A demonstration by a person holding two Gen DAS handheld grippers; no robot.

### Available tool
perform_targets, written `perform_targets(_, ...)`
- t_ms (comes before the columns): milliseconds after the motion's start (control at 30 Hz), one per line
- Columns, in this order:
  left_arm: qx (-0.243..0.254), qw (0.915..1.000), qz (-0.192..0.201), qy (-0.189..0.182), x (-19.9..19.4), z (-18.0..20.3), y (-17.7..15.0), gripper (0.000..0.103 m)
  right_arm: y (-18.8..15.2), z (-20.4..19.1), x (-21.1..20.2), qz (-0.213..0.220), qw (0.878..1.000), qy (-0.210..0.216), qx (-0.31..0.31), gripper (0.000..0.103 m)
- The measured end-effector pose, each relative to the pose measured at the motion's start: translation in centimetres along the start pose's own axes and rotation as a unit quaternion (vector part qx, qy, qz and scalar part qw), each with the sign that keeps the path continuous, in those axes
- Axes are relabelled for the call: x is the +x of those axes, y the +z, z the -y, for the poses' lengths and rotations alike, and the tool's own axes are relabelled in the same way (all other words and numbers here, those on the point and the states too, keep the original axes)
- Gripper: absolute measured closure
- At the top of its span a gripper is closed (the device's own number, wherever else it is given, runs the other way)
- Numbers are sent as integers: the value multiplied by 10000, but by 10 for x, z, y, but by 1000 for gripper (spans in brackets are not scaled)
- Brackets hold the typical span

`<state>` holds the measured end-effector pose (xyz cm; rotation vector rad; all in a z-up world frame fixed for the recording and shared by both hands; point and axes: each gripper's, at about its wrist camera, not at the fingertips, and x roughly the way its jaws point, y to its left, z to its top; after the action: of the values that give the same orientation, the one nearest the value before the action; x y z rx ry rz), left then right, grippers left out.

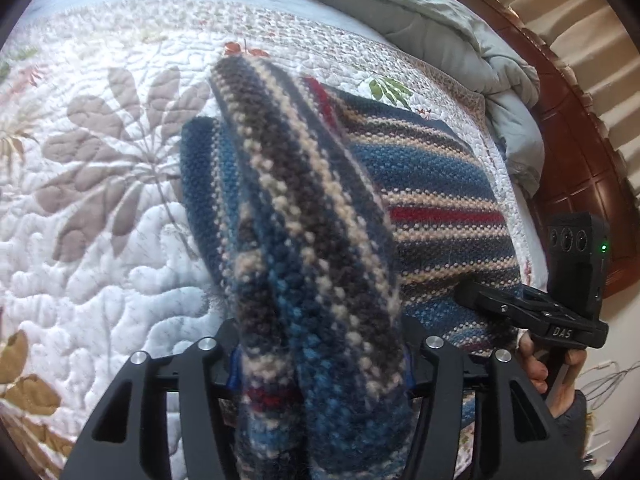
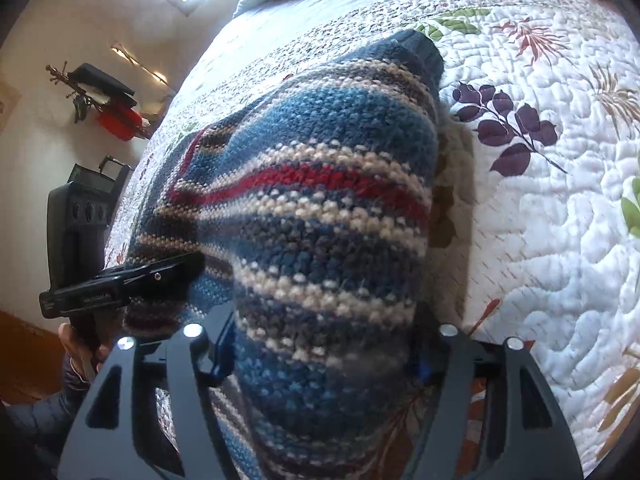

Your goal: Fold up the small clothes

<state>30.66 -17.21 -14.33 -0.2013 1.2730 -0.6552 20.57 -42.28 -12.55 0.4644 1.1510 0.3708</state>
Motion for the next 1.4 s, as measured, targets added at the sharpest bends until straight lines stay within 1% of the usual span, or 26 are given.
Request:
perform_targets(33,41,9999,43,96,-4,3,-2,43,-2,1,-3,25,10000,-10,23,31)
perform_targets(100,170,9993,175,297,-15,9,-8,41,-8,7,-12,88,10000,-18,41,29)
perform_targets(167,227,9986,252,413,-24,10,-15,41,-18,10,-22,103,9999,-32,114,25)
perform_targets(233,207,9981,338,472,-34,10,-21,41,-29,11,-29,28,9998,28,211,25)
perform_targets(300,236,9975,426,516,-44,11,-28,41,-41,7,-34,-40,9998,-44,184,25)
perform_targets(367,268,9974,463,483,-53,12,-36,41,-55,2,-37,-122,9997,-193,86,25)
perform_targets(433,298,9973,488,457,-60,13,-43,41,-66,-2,-38,-181,9996,-217,65,26)
perform_targets(467,307,9971,499,479,-63,13,-46,41,-72,-4,-38,-204,9996,-207,55,31)
perform_targets(500,343,9968,518,500,-67,14,-50,41,-75,-7,-38,-210,9995,-235,38,34)
perform_targets(567,378,9966,549,492,-74,16,-57,41,-76,-12,-39,-170,9991,-387,-34,49)
perform_targets(600,394,9963,565,508,-76,17,-60,41,-77,-13,-40,-135,9988,-464,-54,52)
perform_targets(667,439,9959,570,556,-76,20,-62,41,-78,-9,-43,-86,9991,-398,82,63)
perform_targets(767,459,9951,515,703,-71,19,-66,42,-81,-6,-48,-58,9992,-346,171,69)
perform_targets(800,426,9952,456,759,-65,17,-67,43,-82,-4,-49,-51,9992,-351,168,69)
perform_targets(967,292,9960,274,804,-49,4,-70,42,-85,-9,-44,-27,9991,-380,174,72)
perform_targets(1067,254,9961,94,835,-35,-5,-76,41,-88,-2,-39,-63,9989,-330,329,73)
perform_targets(1200,165,9965,66,814,-32,-13,-79,38,-92,10,-35,-85,9985,-285,451,72)
perform_targets(1233,154,9965,68,819,-33,-12,-79,38,-92,10,-37,-62,9985,-259,471,70)
perform_targets(1300,108,9964,81,839,-41,-10,-81,38,-94,9,-43,3,9981,-299,543,62)
perform_targets(1333,92,9962,102,857,-46,-9,-83,38,-97,8,-49,52,9978,-318,576,61)
perform_targets(1367,86,9958,145,897,-52,-6,-86,36,-99,6,-54,109,9977,-360,560,58)
perform_targets(1400,99,9948,225,989,-62,-3,-90,33,-103,0,-62,225,9972,-505,506,54)
